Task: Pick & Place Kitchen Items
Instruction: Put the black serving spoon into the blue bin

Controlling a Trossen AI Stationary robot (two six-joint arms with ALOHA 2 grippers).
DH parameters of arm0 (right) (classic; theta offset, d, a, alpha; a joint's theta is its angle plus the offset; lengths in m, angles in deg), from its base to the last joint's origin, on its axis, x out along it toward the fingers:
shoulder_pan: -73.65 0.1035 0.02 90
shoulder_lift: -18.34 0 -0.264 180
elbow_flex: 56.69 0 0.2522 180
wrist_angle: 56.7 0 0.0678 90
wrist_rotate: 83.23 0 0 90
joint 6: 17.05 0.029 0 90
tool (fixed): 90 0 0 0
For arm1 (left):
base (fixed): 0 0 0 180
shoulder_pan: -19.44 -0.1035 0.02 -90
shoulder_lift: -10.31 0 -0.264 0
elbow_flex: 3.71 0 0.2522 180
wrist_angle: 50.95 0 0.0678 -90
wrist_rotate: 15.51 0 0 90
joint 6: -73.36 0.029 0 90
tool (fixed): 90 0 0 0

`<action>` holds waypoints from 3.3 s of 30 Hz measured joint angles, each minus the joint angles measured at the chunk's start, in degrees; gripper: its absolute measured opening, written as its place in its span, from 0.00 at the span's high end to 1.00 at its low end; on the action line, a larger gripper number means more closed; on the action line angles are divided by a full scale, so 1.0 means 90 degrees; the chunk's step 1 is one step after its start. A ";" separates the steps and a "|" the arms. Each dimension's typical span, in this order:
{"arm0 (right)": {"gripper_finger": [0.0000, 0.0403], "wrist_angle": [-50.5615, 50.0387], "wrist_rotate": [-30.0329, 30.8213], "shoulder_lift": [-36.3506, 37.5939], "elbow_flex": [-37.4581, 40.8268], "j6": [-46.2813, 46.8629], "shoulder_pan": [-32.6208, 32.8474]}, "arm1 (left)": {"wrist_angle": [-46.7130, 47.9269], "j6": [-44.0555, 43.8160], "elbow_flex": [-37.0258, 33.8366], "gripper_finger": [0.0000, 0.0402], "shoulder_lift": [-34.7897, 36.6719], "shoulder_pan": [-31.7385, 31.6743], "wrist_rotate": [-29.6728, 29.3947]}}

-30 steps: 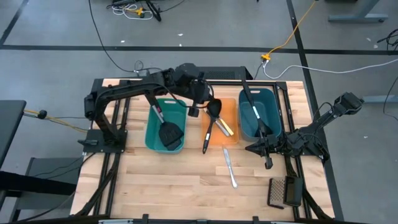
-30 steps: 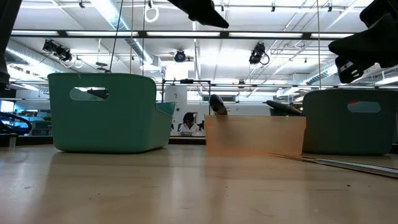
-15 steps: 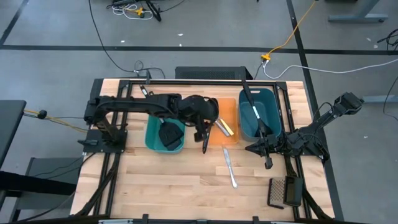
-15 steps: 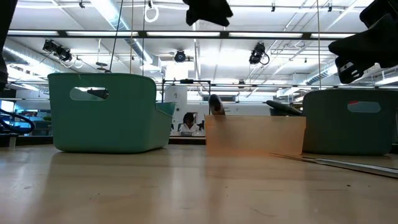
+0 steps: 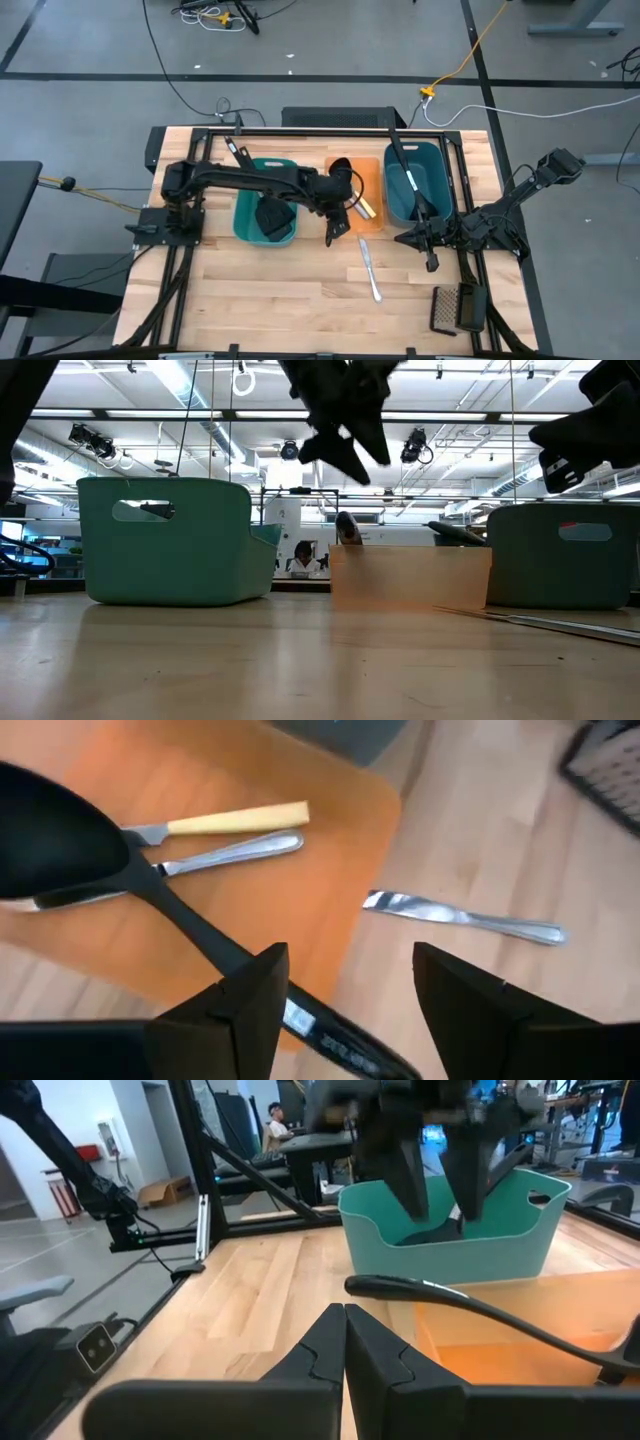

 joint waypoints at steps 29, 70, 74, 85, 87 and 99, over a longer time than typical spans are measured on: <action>0.98 -0.0053 0.0010 -0.0005 0.0000 -0.0002 -0.0002 | 0.0949 -0.0892 -0.0048 0.45 -0.0487 0.0384 -0.0166; 0.98 -0.0087 0.0061 -0.0007 0.0000 -0.0005 -0.0002 | 0.1226 -0.0583 -0.0056 0.45 -0.0693 0.0398 -0.0545; 0.98 -0.0087 0.0061 -0.0007 0.0000 -0.0005 0.0000 | 0.1349 -0.0559 -0.0056 0.45 -0.0693 0.0398 -0.0622; 0.98 -0.0085 0.0061 -0.0007 0.0000 -0.0005 0.0000 | 0.1359 -0.0381 -0.0056 0.56 -0.0693 0.0376 -0.0770; 0.98 -0.0085 0.0061 -0.0007 0.0000 -0.0006 0.0000 | 0.1344 -0.0369 -0.0056 0.61 -0.0693 0.0374 -0.0768; 0.98 -0.0085 0.0063 -0.0007 0.0000 -0.0007 -0.0002 | 0.1267 -0.0164 -0.0056 0.67 -0.0693 0.0374 -0.0786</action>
